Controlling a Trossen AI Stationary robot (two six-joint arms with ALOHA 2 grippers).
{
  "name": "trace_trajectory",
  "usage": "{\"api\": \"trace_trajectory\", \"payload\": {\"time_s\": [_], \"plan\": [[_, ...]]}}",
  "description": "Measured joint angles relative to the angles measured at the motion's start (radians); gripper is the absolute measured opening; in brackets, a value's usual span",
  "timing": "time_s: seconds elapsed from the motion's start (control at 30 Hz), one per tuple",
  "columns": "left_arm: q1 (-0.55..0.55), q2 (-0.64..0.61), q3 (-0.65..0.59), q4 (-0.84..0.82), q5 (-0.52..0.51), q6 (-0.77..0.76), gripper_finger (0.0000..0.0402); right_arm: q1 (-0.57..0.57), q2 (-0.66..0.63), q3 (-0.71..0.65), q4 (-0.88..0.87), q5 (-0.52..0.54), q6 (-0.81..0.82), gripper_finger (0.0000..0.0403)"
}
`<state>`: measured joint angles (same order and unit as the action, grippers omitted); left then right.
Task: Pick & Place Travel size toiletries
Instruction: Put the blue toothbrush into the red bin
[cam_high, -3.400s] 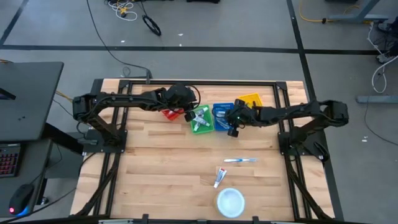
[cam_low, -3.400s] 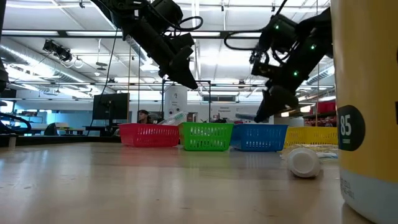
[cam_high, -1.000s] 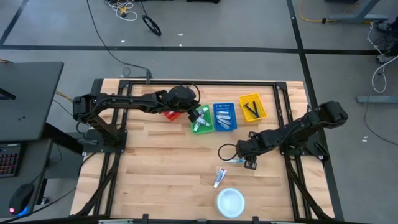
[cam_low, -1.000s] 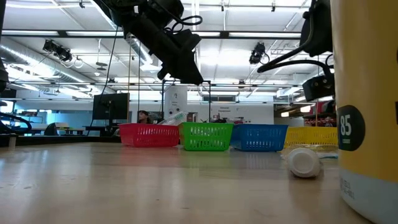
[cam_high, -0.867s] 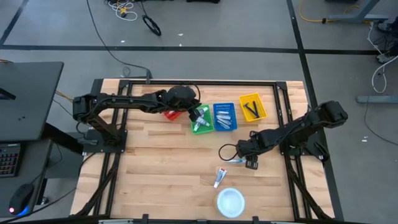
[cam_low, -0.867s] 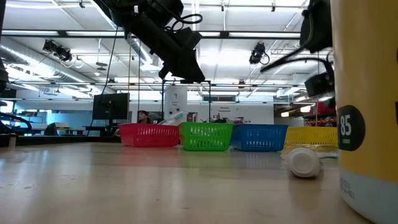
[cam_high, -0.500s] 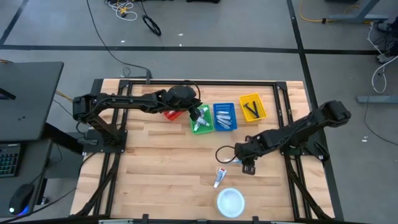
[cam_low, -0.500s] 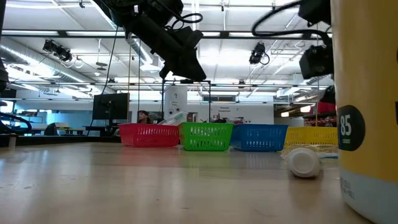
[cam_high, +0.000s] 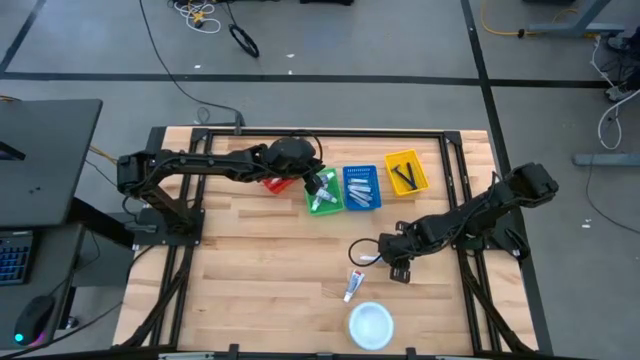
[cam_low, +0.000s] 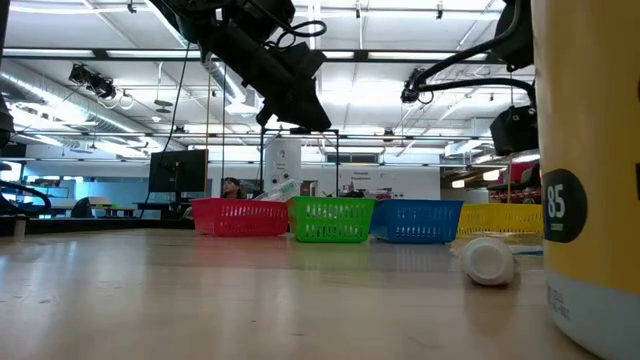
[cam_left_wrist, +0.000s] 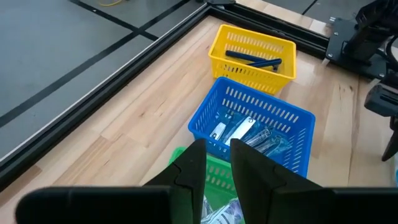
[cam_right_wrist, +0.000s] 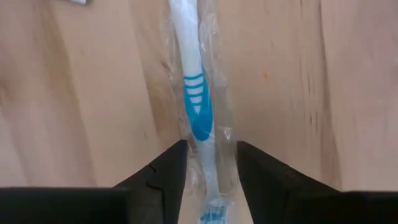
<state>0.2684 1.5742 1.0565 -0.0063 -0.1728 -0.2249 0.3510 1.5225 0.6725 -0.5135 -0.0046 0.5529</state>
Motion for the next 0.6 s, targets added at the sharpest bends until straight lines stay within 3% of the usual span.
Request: {"api": "trace_trajectory", "payload": {"time_s": [0.3,0.47,0.6], "plan": [[0.000,0.000,0.000,-0.015,0.000,0.011,0.0080,0.002,0.004,-0.002,-0.011,0.071,-0.090,0.0065],[0.000,0.000,0.000,-0.014,0.019,0.013,0.0080,-0.001,0.009,0.015,-0.009,0.093,-0.132,0.0047],[0.000,0.000,0.000,-0.001,0.107,0.013,0.0080,-0.007,0.014,0.042,0.030,0.303,-0.197,0.0045]]}}
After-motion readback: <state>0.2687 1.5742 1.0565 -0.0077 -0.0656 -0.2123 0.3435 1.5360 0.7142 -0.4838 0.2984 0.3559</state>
